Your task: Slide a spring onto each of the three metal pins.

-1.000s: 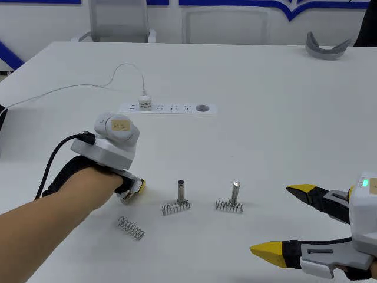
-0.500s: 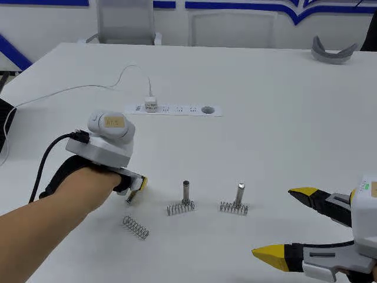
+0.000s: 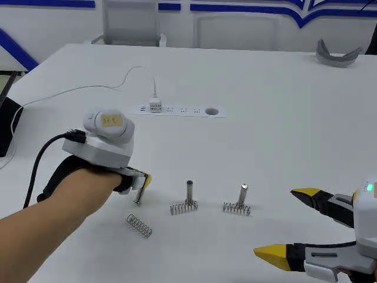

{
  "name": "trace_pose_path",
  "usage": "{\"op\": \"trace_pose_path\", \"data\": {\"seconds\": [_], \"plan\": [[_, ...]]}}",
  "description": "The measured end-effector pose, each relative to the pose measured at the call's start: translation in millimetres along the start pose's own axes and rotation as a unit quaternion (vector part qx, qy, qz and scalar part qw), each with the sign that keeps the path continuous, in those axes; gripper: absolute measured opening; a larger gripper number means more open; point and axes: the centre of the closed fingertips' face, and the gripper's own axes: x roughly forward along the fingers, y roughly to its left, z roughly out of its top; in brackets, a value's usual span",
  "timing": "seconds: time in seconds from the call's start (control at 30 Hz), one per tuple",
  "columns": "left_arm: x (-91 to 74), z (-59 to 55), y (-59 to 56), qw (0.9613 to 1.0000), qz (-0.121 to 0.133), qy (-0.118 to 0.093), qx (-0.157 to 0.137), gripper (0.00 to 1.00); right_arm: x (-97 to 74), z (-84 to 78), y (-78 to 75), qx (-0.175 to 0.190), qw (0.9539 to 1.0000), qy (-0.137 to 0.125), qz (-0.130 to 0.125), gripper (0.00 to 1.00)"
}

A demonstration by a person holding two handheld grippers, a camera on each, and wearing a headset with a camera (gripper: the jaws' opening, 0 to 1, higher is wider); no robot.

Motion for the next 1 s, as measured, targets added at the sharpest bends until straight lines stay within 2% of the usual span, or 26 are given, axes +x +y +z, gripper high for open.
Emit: {"op": "trace_pose_path", "data": {"seconds": [0.67, 1.0], "plan": [[-18.3, -9.5, -2.0, 0.9995, 0.002, -0.030, 0.003, 0.07, 3.1, 0.7, 4.1, -0.008, 0.9999, 0.003, 0.006, 0.83], [-20.1, -12.3, -4.8, 0.9982, 0.002, -0.057, 0.018, 0.07, 3.5, 1.1, 4.8, -0.010, 0.9999, 0.005, 0.007, 0.83]]}}
